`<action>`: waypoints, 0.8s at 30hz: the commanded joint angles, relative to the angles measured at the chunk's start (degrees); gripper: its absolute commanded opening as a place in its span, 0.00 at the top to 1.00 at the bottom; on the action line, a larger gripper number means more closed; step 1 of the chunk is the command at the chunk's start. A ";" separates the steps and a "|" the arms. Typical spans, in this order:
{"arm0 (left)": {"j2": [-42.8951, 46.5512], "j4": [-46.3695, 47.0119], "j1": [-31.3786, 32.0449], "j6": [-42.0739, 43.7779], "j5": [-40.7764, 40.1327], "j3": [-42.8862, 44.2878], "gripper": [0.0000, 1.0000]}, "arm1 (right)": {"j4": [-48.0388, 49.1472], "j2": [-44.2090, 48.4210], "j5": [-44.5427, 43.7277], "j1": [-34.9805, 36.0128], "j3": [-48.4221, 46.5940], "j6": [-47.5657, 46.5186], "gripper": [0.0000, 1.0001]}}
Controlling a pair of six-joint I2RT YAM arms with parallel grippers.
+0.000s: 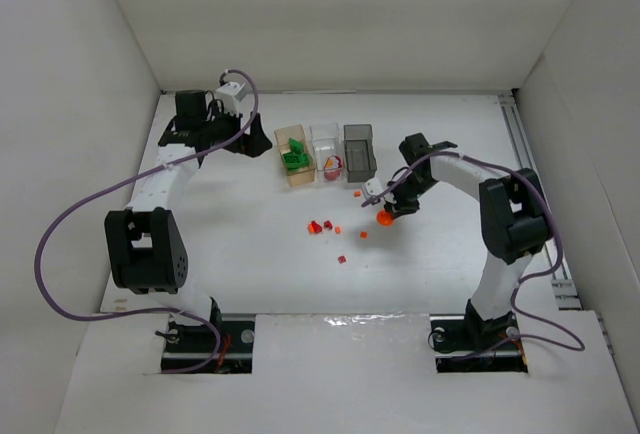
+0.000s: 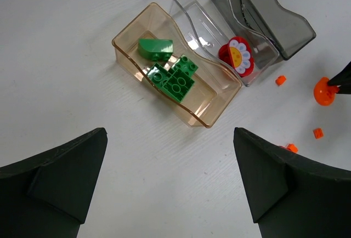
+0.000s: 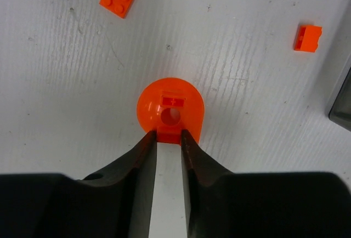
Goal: Sort the legos into containers by color
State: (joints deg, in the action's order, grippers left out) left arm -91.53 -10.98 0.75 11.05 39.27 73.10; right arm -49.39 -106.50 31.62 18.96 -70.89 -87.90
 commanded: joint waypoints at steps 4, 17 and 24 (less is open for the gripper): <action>1.53 1.49 -0.49 0.20 2.04 0.11 0.00 | -1.68 -0.73 1.26 -0.42 -0.83 -0.70 0.83; 1.00 1.49 -0.49 0.20 2.57 0.11 0.00 | -5.71 6.46 7.23 -0.42 -6.70 -0.17 0.98; 0.48 2.72 -0.49 -0.85 2.57 0.64 0.00 | 0.32 7.45 12.77 -0.94 -19.71 14.02 0.99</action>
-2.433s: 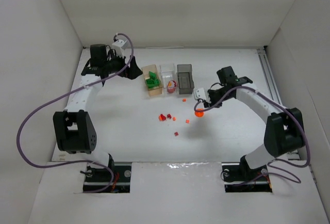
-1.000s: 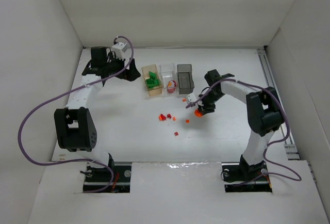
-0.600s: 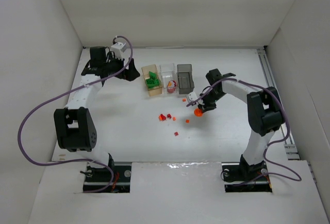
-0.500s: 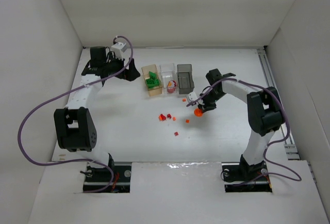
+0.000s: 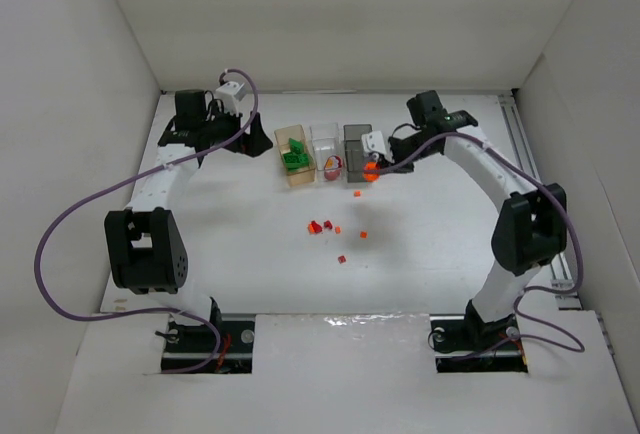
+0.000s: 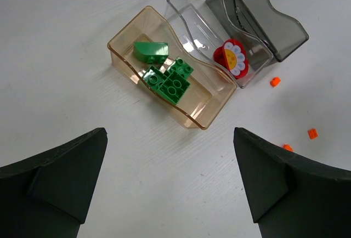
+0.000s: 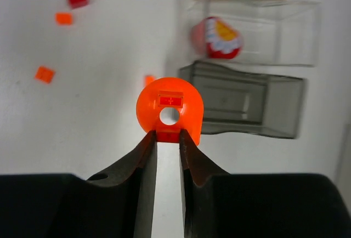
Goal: Sort the legos into containers by color
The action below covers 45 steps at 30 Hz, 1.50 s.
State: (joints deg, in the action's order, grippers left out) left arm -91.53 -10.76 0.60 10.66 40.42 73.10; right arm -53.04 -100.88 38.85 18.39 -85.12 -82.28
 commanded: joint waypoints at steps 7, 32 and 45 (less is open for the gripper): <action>-0.06 1.89 -0.34 -0.99 1.41 2.31 0.00 | 14.36 -9.22 -2.37 1.56 -17.70 21.27 1.00; -0.67 -1.72 -0.34 2.87 3.51 2.92 0.00 | 16.03 -16.19 -6.51 0.94 -21.75 22.43 0.48; 0.56 -28.35 17.24 47.34 8.62 -3.30 0.30 | 15.60 6.11 2.10 -8.10 0.29 22.26 0.48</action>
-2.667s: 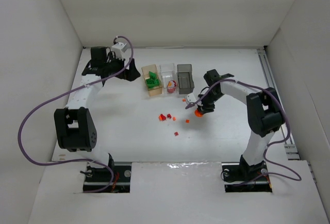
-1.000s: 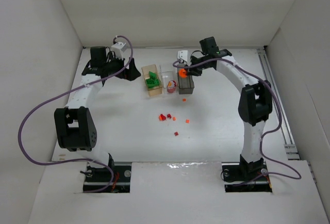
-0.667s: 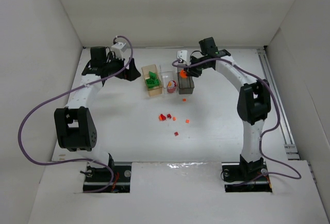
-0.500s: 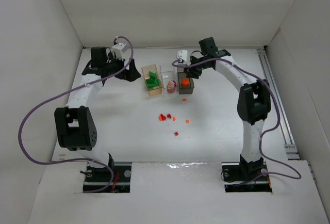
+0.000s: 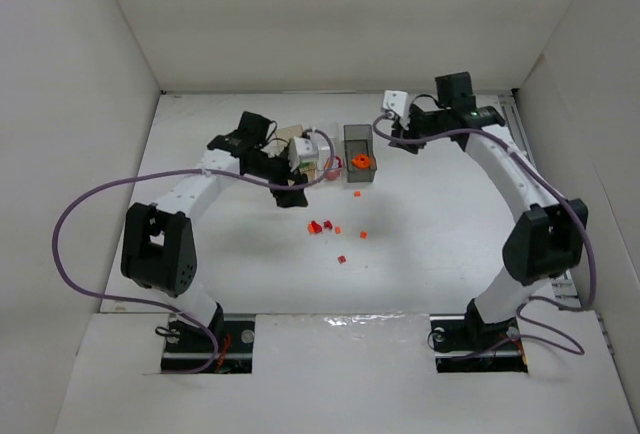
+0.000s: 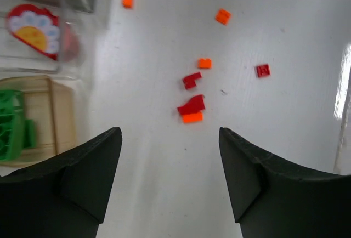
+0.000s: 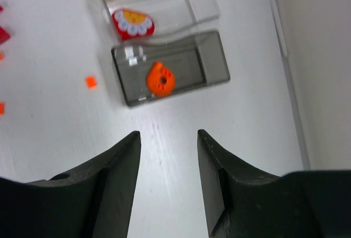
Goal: Sort the legos into containers by color
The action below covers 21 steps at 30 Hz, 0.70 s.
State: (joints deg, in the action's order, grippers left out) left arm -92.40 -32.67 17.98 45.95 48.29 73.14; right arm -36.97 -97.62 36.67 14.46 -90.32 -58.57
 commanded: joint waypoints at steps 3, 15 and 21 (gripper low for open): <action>1.96 -6.45 -0.14 19.86 1.37 -7.13 0.40 | -0.99 5.77 4.29 -7.95 11.20 -2.52 0.49; -8.49 -15.57 2.24 46.84 2.24 -0.31 0.44 | -1.88 13.95 4.91 -11.12 18.52 -4.10 0.49; -14.74 -23.06 3.91 49.68 3.64 8.67 0.47 | -2.40 16.58 4.20 -11.65 20.80 -4.62 0.49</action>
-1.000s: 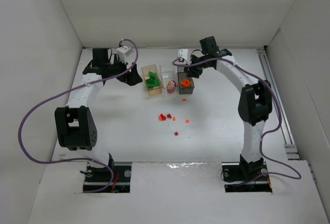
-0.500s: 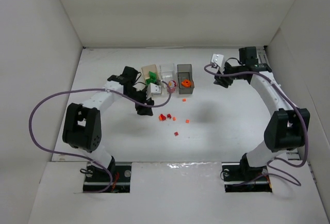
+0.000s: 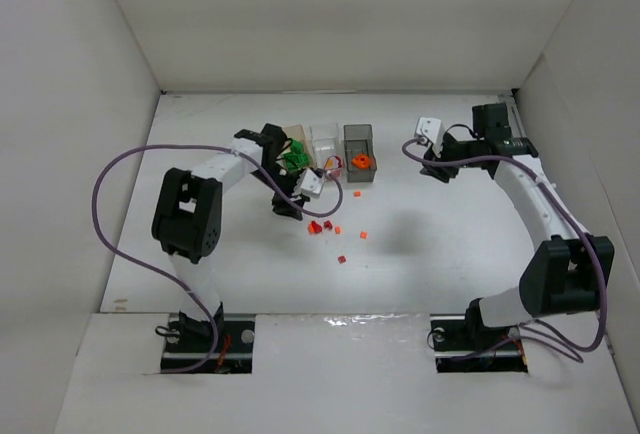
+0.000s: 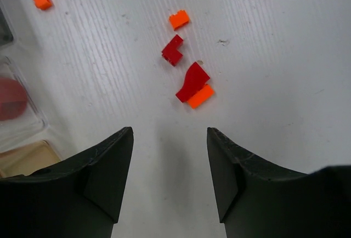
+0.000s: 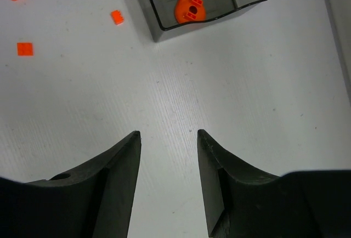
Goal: Sort the legos into containers by color
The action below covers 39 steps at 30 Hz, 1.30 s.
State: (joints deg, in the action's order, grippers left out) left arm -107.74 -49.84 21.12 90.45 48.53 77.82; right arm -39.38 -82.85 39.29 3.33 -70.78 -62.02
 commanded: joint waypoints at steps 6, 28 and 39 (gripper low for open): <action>1.66 -0.79 6.90 -3.34 4.03 4.01 0.50 | 0.00 3.66 0.53 -0.52 2.40 -1.17 0.49; -3.26 14.25 13.50 -25.42 -4.06 2.25 0.55 | -1.58 4.19 2.20 -3.68 3.46 -2.84 0.49; -3.97 13.02 14.03 -26.02 -8.81 0.84 0.54 | -1.58 4.19 2.72 -4.21 3.46 -2.84 0.49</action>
State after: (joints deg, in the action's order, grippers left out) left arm -113.08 -35.68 34.92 65.28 40.64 79.85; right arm -40.56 -80.09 39.48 -0.40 -67.42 -64.27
